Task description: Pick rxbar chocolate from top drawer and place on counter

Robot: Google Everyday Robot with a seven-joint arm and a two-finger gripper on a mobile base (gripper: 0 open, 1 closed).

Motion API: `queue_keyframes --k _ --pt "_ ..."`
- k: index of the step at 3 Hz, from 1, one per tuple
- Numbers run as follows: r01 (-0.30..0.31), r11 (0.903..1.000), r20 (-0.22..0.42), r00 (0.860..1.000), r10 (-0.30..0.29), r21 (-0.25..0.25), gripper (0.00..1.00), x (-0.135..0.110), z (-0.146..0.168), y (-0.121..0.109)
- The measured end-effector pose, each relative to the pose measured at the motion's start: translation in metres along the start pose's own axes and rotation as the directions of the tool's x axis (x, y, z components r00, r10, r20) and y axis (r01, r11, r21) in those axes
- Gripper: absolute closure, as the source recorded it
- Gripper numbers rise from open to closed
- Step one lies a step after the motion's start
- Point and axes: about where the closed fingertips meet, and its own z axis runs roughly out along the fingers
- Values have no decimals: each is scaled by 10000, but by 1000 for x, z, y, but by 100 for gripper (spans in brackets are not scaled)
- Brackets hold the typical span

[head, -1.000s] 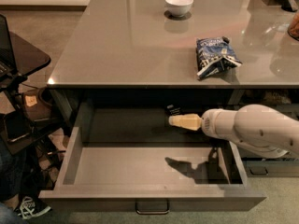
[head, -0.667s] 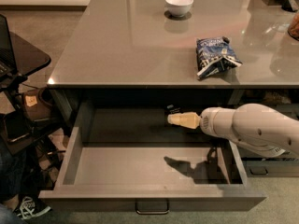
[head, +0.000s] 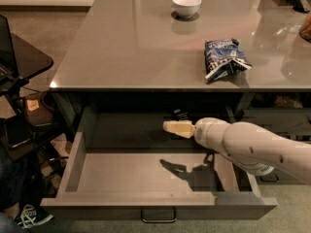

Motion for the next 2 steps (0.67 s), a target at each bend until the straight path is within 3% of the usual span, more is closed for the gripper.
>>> queue_keyframes --k 1,2 --pt "9 10000 0 10000 -9 -9 0 0 0 1" --pt "299 9995 430 9986 -301 50 0 0 13 16"
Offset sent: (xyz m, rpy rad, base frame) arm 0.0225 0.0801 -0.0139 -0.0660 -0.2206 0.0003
